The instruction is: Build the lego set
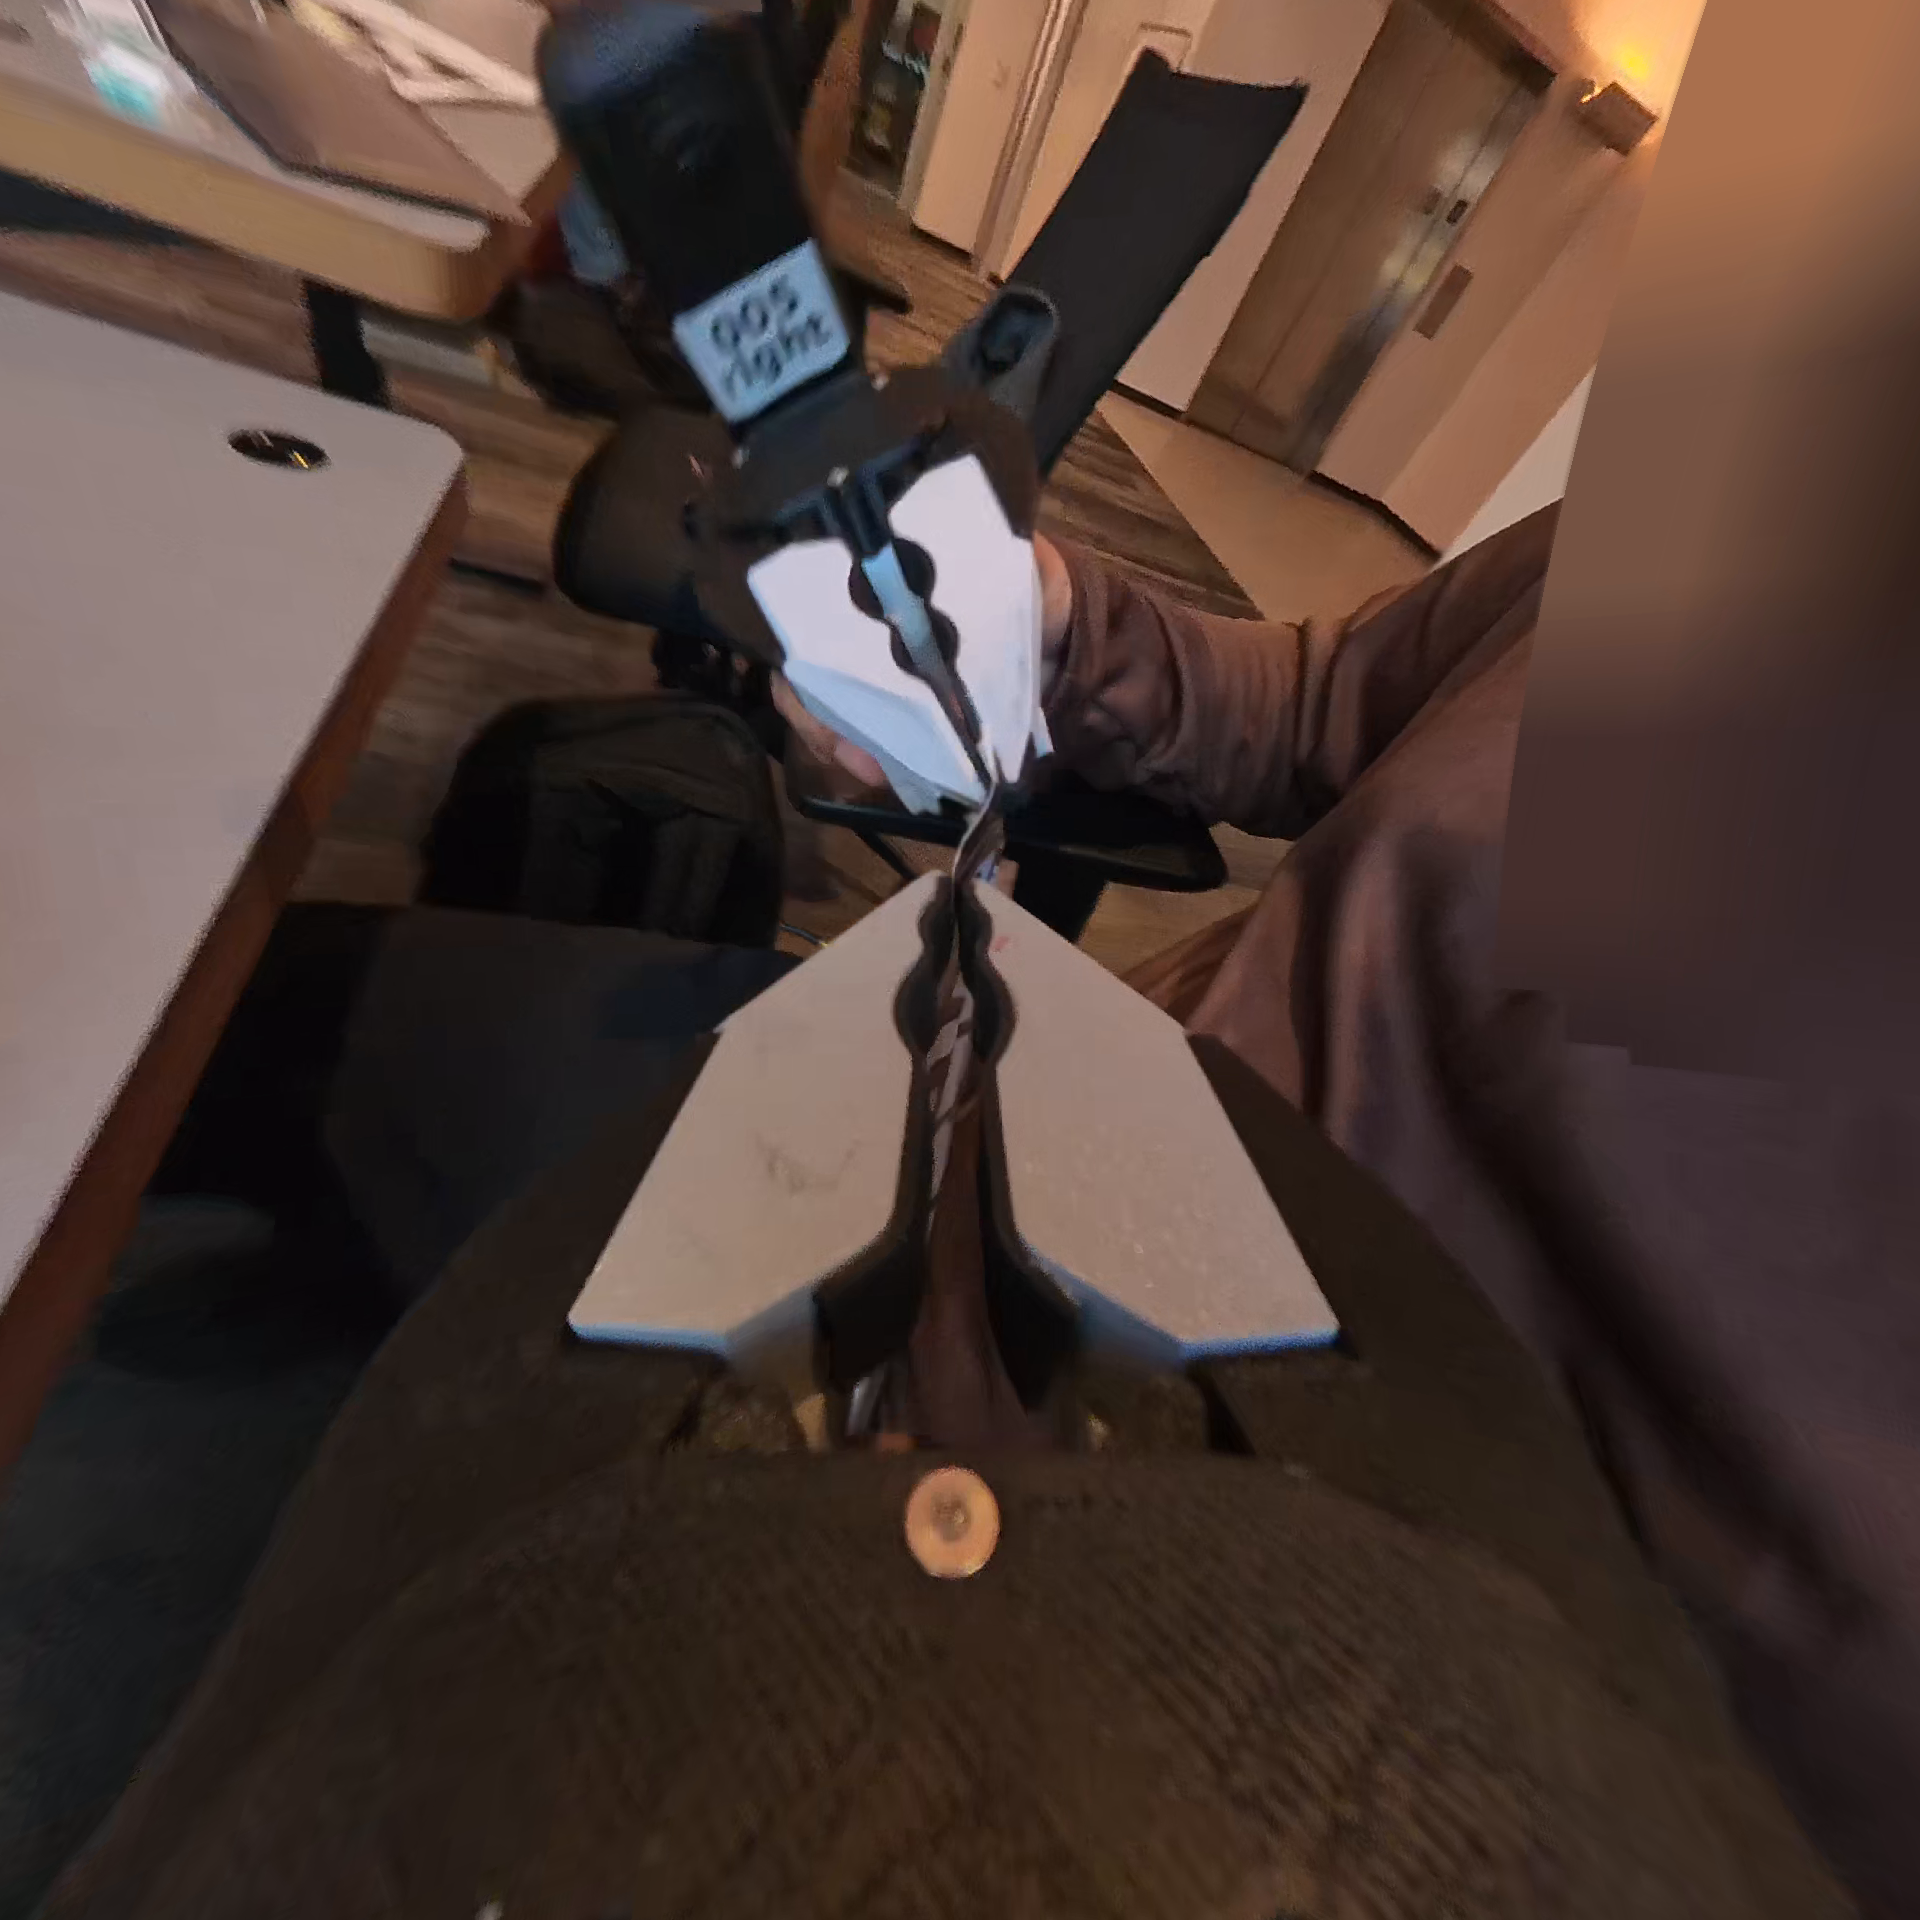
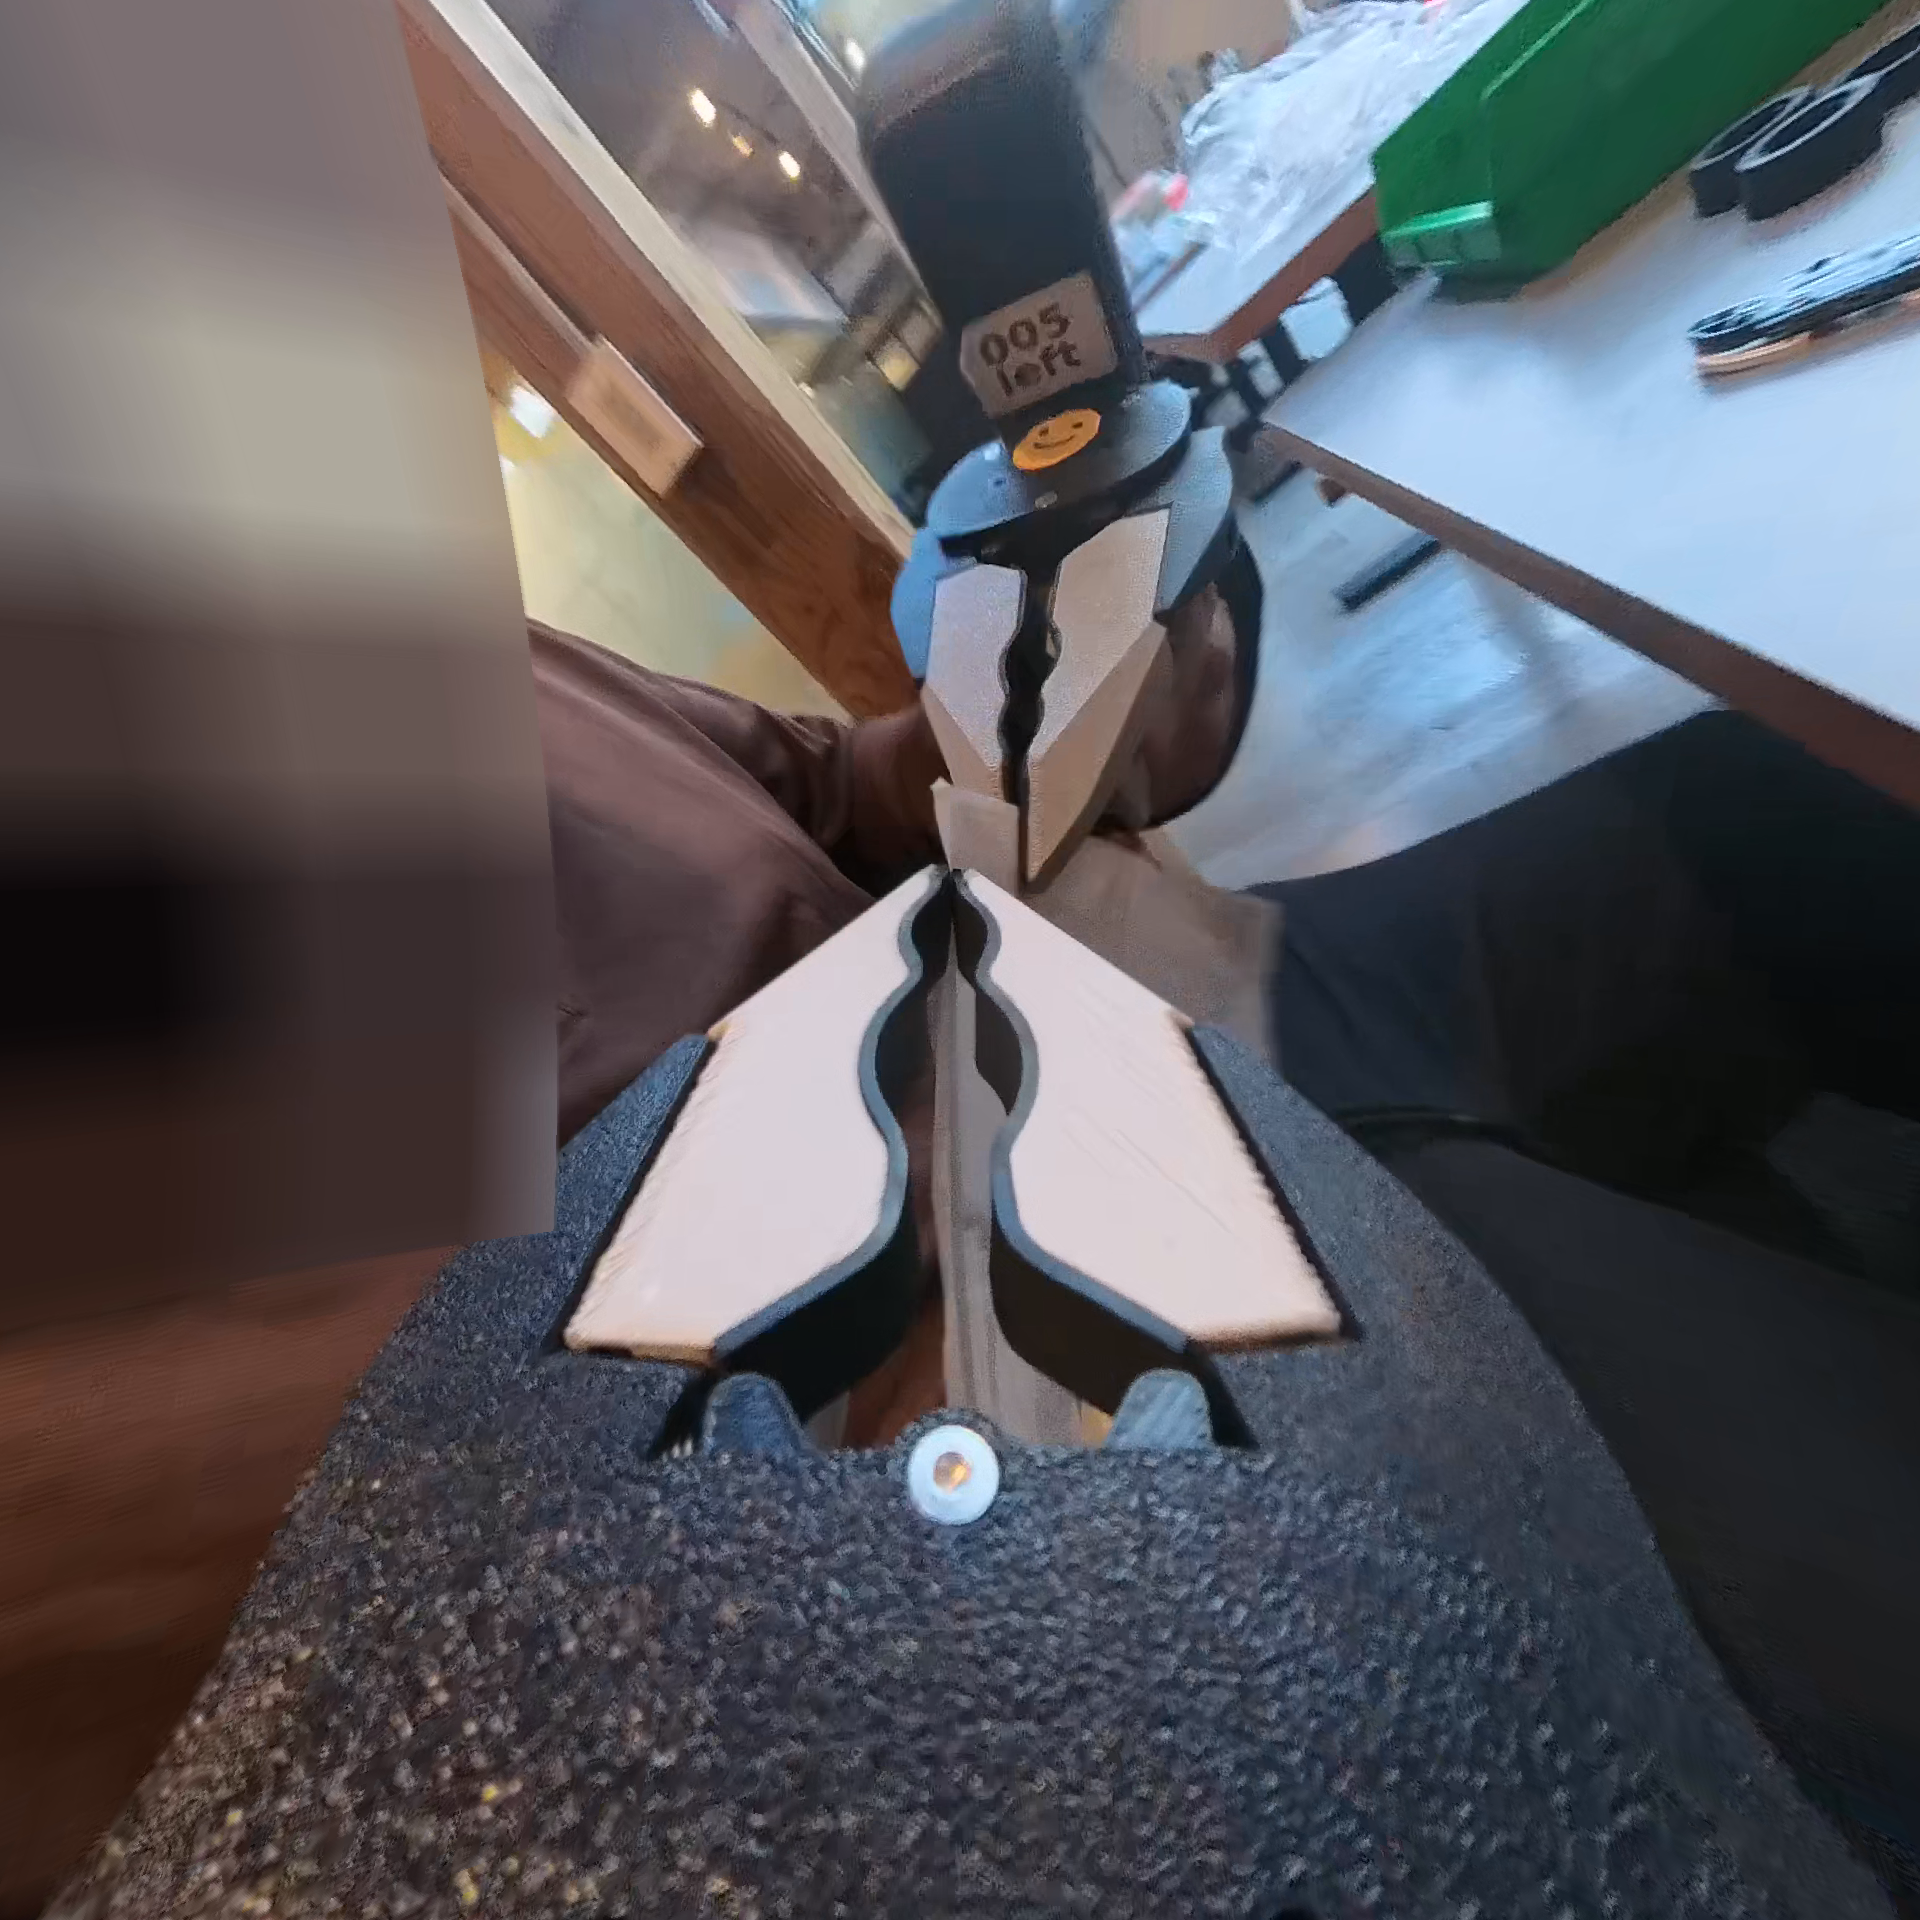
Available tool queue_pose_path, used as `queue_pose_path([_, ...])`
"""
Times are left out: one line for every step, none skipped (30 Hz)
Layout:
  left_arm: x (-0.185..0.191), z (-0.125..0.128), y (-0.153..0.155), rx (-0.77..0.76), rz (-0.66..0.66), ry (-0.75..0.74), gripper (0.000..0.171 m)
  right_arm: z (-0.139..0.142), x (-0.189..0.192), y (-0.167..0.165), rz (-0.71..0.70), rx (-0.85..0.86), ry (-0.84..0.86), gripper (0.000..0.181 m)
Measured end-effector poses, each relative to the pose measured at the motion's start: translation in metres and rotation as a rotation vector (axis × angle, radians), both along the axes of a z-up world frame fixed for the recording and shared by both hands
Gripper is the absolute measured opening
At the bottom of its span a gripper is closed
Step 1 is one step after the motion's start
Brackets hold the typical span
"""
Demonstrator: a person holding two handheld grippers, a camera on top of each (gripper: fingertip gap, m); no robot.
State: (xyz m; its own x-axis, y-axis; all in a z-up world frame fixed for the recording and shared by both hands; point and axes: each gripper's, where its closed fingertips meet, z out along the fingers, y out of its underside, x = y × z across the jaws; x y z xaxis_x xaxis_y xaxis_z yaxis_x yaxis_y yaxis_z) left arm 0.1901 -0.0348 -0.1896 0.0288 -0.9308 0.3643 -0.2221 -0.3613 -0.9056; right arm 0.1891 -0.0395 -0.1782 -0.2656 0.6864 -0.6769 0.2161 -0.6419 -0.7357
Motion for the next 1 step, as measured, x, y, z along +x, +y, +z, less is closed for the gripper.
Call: queue_pose_path([-0.0003,0.0026,-0.0004,0.056,0.017,-0.007,0.0,0.0028,-0.0004,-0.0014,0.017,-0.059,0.028,0.0])
